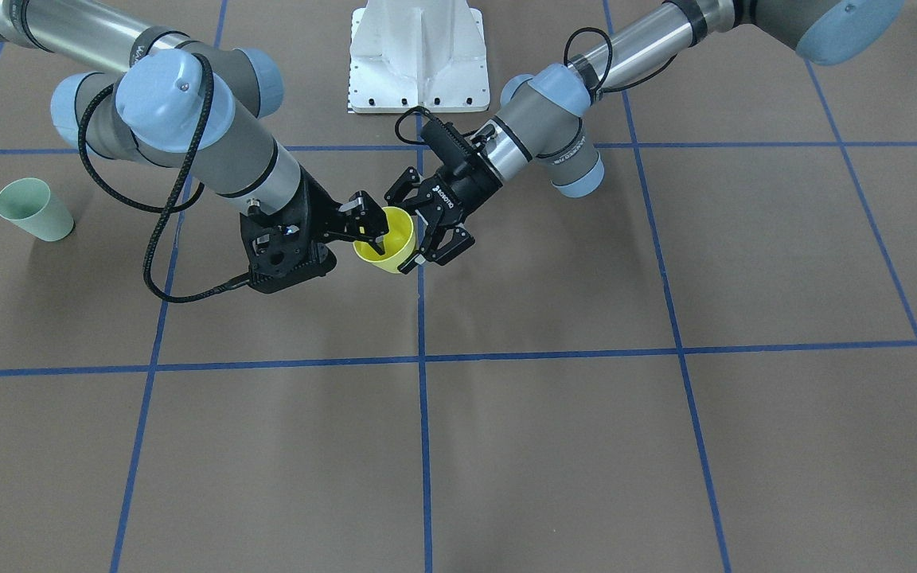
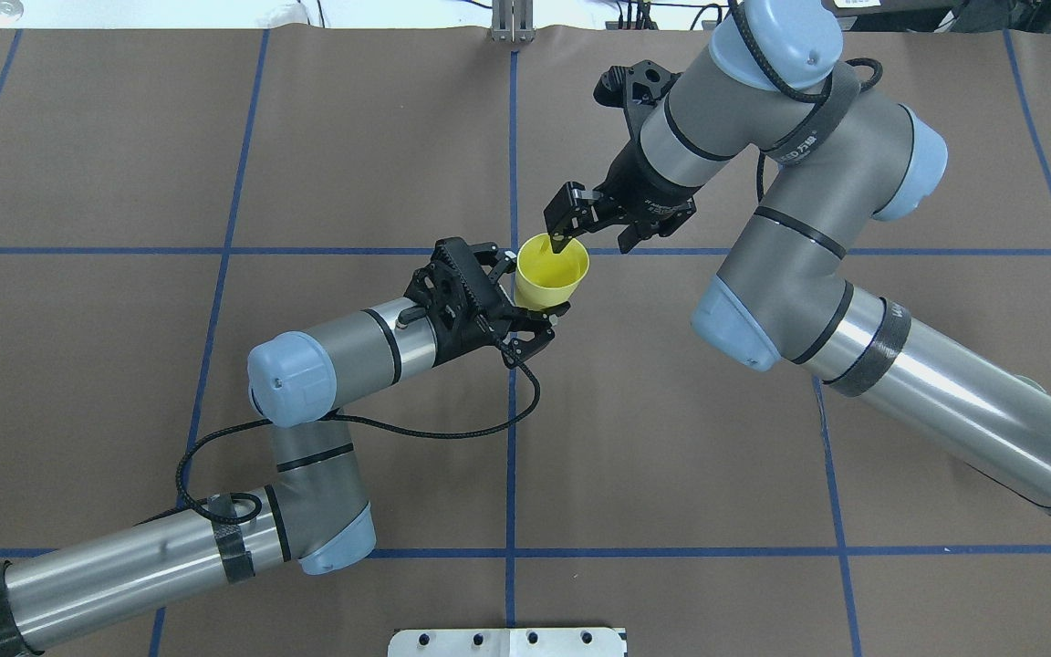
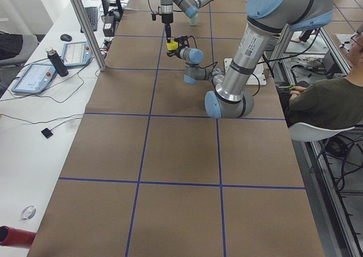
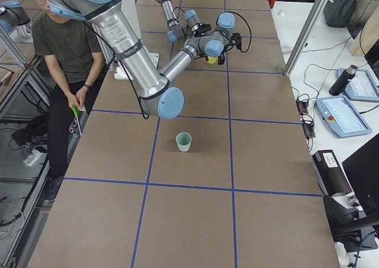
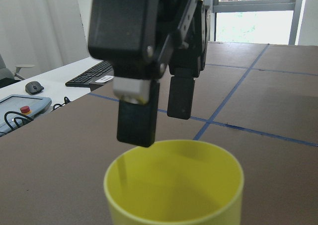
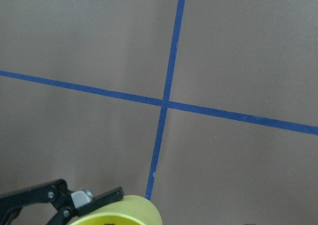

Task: Transfer and stack yellow cup on green cup

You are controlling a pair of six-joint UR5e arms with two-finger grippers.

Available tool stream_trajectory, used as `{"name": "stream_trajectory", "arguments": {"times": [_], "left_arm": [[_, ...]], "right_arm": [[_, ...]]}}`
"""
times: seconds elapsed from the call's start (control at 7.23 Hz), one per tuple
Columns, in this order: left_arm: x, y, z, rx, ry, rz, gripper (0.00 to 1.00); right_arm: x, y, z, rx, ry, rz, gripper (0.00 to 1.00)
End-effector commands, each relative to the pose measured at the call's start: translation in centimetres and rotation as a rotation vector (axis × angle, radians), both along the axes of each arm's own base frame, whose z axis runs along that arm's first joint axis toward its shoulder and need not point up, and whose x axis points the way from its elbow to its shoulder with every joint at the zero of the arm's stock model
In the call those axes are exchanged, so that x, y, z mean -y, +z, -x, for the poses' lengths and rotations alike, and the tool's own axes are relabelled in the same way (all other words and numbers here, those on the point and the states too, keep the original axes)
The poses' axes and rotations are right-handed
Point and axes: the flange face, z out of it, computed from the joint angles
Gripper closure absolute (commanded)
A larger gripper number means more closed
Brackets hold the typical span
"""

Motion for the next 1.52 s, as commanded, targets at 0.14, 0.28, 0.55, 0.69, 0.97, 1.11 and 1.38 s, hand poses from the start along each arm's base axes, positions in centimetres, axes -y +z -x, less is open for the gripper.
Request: {"name": "stream_trajectory", "arguments": {"times": [0.14, 0.28, 0.55, 0.69, 0.97, 1.11, 1.38], "left_arm": [[0.0, -0.1, -0.1, 0.000, 0.000, -0.001, 0.56], [0.0, -0.2, -0.1, -0.001, 0.000, -0.002, 0.56], [0.0, -0.2, -0.1, -0.001, 0.000, -0.002, 0.56], [0.0, -0.3, 0.0, -0.003, 0.000, -0.003, 0.56], [-0.2, 0.1, 0.0, -0.005, 0.002, -0.002, 0.56], [-0.2, 0.2, 0.1, -0.011, 0.002, -0.005, 0.56], [-0.3, 0.0, 0.0, -0.012, 0.004, -0.005, 0.56]], "right_arm": [[-0.6, 0.0, 0.0, 0.007, -0.013, 0.004, 0.12], [-1.0, -0.1, 0.2, 0.009, -0.019, 0.003, 0.15], [-1.5, 0.0, 0.8, 0.010, -0.022, 0.021, 0.28], [-1.7, -0.1, 0.7, 0.011, -0.022, 0.020, 0.39], [-1.7, 0.0, 0.6, 0.010, -0.022, 0.021, 0.47], [-1.7, -0.1, 0.7, 0.011, -0.022, 0.020, 0.47], [-1.7, -0.2, 0.7, 0.012, -0.018, 0.030, 0.65]]}}
